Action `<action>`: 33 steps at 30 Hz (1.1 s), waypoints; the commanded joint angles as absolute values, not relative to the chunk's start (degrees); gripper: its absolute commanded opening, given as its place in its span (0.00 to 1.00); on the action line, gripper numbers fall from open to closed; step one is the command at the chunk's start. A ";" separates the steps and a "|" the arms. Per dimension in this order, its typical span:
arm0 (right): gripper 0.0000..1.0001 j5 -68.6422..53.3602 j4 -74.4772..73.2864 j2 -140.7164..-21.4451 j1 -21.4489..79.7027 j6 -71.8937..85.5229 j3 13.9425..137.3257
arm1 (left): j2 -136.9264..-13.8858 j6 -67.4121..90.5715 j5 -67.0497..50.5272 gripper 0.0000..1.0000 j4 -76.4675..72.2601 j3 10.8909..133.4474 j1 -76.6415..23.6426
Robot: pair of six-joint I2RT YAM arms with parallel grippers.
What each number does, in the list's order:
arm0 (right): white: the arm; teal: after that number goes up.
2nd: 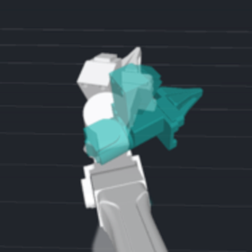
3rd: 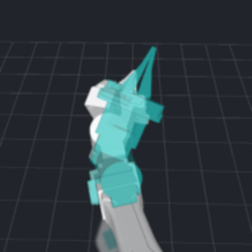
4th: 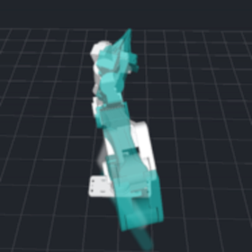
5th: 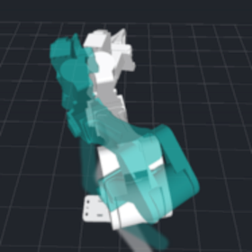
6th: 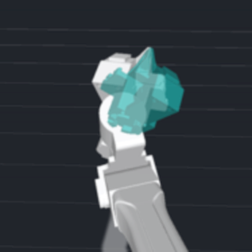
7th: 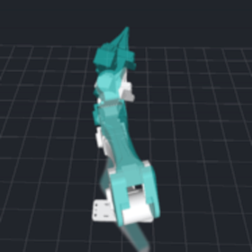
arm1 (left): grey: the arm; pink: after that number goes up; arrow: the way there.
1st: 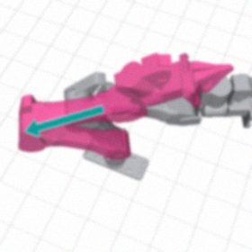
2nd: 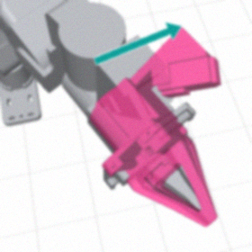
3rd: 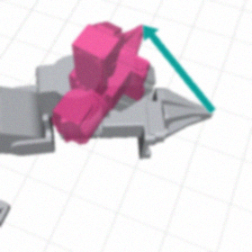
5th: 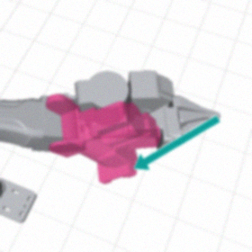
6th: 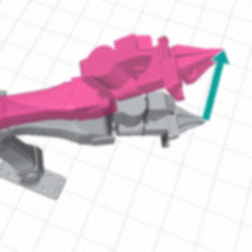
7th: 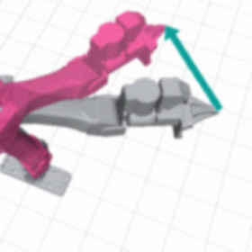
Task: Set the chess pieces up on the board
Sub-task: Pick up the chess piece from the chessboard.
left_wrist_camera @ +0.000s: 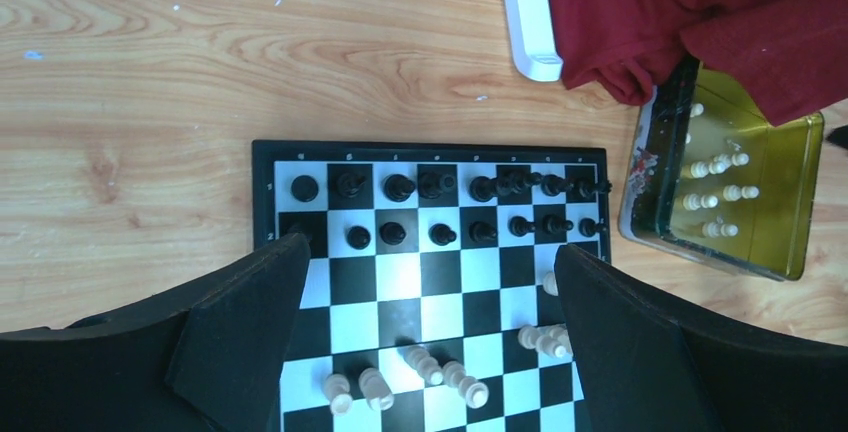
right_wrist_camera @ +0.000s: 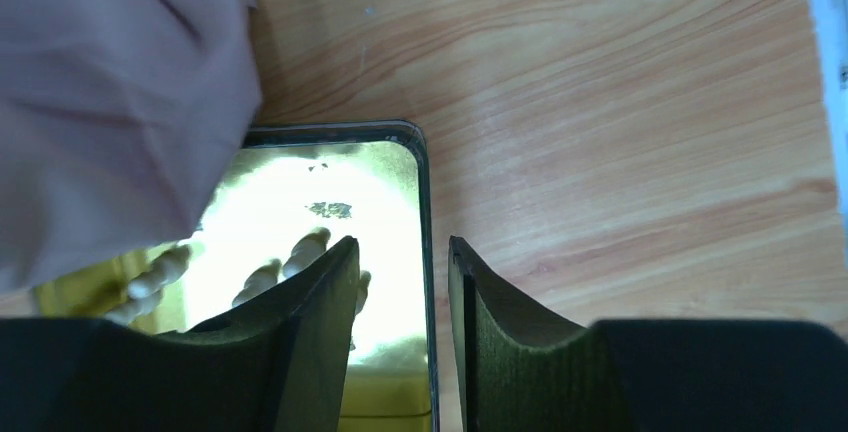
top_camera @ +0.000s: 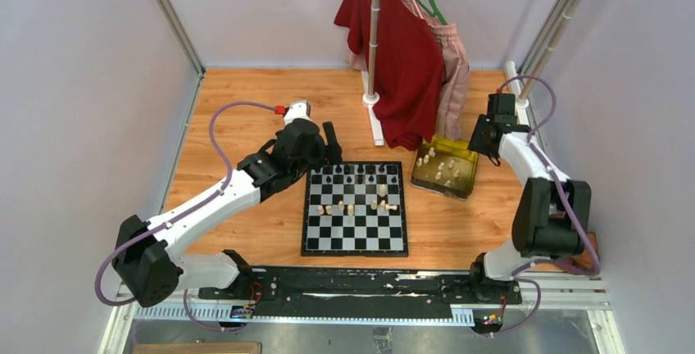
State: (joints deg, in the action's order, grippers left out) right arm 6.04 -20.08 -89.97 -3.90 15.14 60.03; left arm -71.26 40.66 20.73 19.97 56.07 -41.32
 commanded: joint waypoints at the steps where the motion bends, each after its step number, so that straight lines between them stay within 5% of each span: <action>1: 0.43 6.44 -22.12 -82.22 -2.98 14.15 58.48 | -67.30 40.59 23.61 1.00 20.55 51.92 -40.87; 13: 0.41 8.38 -22.76 -72.73 21.80 9.77 55.21 | -62.85 43.84 25.44 0.95 19.54 43.07 -40.84; 33: 0.41 9.86 -22.90 -85.33 44.22 11.33 60.47 | -61.53 44.39 25.18 0.96 19.19 40.63 -40.86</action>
State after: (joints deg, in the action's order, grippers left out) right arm 8.16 -21.91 -84.31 41.76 10.87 57.80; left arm -63.02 44.12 23.83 20.23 41.23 -41.25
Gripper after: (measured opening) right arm 0.412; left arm 0.954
